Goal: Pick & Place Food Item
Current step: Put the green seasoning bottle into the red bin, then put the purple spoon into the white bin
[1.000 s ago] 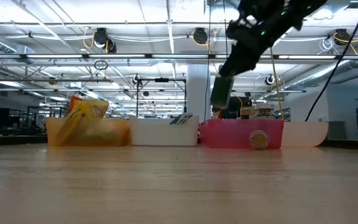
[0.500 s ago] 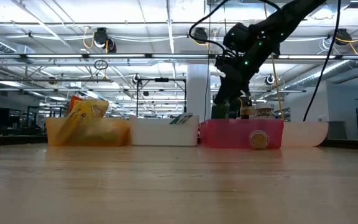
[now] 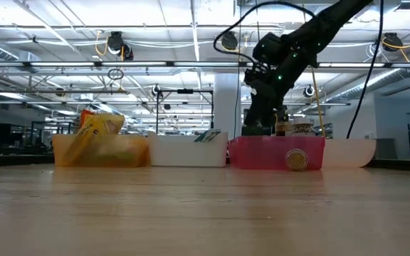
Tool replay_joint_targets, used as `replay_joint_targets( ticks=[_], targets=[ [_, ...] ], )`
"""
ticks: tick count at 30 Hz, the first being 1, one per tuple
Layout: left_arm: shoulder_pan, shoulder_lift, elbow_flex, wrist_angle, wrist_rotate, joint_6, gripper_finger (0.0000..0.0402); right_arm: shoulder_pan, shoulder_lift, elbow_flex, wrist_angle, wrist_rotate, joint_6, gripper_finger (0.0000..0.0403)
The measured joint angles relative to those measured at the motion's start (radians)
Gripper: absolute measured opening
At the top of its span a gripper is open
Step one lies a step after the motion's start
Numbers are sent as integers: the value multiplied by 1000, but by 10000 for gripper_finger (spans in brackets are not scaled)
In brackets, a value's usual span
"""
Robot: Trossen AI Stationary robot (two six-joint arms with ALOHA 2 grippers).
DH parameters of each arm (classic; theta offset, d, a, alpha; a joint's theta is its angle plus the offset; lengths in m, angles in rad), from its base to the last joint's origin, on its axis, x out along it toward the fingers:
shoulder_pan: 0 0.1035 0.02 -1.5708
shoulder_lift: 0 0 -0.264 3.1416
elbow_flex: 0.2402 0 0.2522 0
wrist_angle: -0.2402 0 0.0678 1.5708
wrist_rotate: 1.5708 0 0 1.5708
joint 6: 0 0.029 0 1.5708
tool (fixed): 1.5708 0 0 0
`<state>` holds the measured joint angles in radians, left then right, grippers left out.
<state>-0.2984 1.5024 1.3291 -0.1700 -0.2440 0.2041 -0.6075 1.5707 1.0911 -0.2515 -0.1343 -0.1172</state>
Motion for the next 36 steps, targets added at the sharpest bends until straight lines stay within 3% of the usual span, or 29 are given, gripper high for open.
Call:
replay_joint_targets(
  ticks=[17,26,36],
  targets=[
    [19,1,-17,8,30,-5,354,-28,67,0,0,1,8,194],
    [19,1,-17,8,30,-6,356,-28,67,-2,24,2,7,260],
    [19,1,-18,0,25,-12,357,-28,-54,-3,24,3,-2,272]
  ],
)
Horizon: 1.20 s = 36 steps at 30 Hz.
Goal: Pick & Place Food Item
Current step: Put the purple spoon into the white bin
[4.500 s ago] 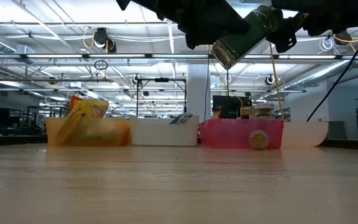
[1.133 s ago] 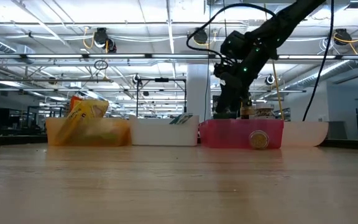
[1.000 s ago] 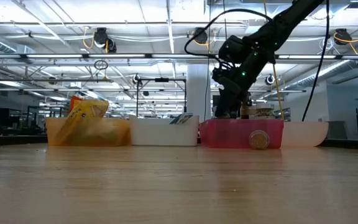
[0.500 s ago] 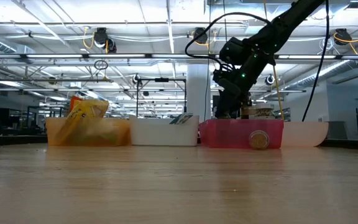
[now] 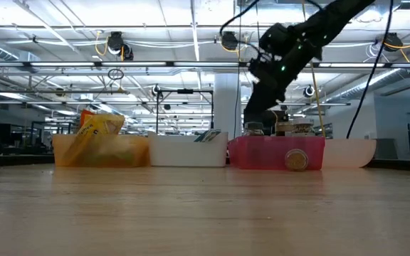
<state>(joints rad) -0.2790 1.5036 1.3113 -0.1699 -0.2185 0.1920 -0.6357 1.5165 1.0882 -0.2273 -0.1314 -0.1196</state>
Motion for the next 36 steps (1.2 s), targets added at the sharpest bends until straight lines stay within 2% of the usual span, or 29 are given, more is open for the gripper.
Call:
replay_joint_targets(
  ticks=[5,10,13,17,22,25,29,32,36],
  targets=[
    [0,0,0,0,-3,-35,352,16,-139,1,-128,0,52,273],
    [-5,0,0,7,-76,-44,353,72,-264,0,-289,-3,151,274],
    [-4,0,0,17,-130,-53,354,126,-325,-27,-275,-3,235,274],
    [13,0,0,18,-169,-122,354,222,-400,-134,-157,-18,354,274],
    [34,6,0,21,-168,-218,355,370,-455,-375,178,-60,436,274],
    [45,18,-1,15,-167,-230,359,473,-453,-558,505,-60,513,274],
    [68,54,-1,31,-173,-279,360,607,-403,-762,1029,-59,554,274],
    [88,86,-1,84,-175,-285,362,684,-381,-853,1307,-56,532,274],
    [114,133,-1,220,-175,-286,361,746,-378,-902,1480,-56,469,274]
  ],
)
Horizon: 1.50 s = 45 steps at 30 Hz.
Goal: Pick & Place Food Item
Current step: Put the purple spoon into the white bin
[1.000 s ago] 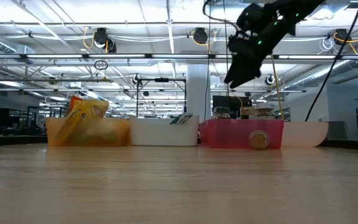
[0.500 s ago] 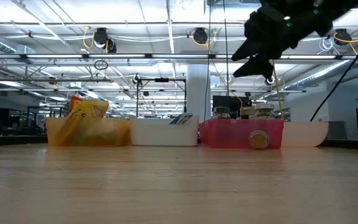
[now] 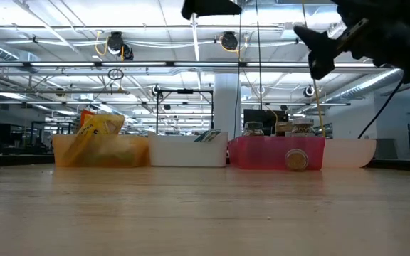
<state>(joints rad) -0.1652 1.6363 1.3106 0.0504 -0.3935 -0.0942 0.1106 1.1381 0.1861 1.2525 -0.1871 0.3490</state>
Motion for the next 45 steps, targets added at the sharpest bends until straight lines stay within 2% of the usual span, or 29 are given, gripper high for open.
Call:
replay_joint_targets(
  ticks=[7,16,22,28,30,33,40,45],
  targets=[
    [24,77,0,130,0,8,365,44,1,-8,-4,1,-156,274],
    [61,129,0,216,2,9,356,49,1,-8,0,2,-152,274],
    [85,138,0,210,4,-61,364,48,1,-8,0,-23,-49,274],
    [99,149,0,197,87,-86,365,49,0,-2,-43,-75,-84,274],
    [99,148,0,196,117,-84,365,49,-7,12,-135,-74,-102,274],
    [99,147,0,187,134,-63,365,51,-33,68,-382,-76,-127,274],
    [98,147,0,153,135,-50,365,142,-91,308,-1230,-68,-169,274],
    [98,147,0,153,136,-58,365,224,-116,374,-1544,-50,-65,274]
  ],
)
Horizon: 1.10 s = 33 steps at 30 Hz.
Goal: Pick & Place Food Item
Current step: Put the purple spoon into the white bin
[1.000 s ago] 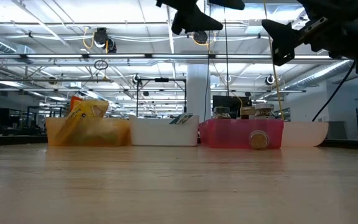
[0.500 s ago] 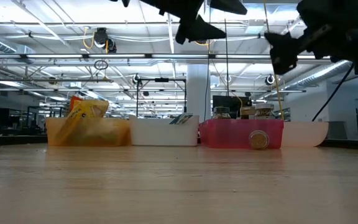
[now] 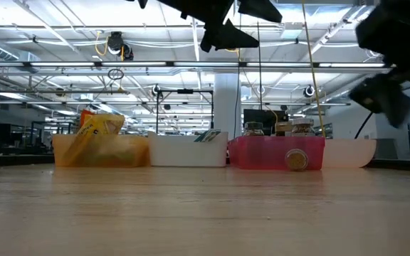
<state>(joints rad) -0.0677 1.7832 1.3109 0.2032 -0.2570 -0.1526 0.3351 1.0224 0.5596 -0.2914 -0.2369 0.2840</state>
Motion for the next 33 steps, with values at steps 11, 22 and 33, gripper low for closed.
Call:
replay_joint_targets(
  ticks=[11,22,33],
  targets=[
    [-1,0,0,0,48,-7,365,75,-68,-57,-274,-2,258,274],
    [-1,0,0,-4,49,-4,365,74,-85,-225,-74,-130,417,274],
    [-1,0,0,-7,48,-5,365,115,-81,-261,16,-151,504,231]
  ],
)
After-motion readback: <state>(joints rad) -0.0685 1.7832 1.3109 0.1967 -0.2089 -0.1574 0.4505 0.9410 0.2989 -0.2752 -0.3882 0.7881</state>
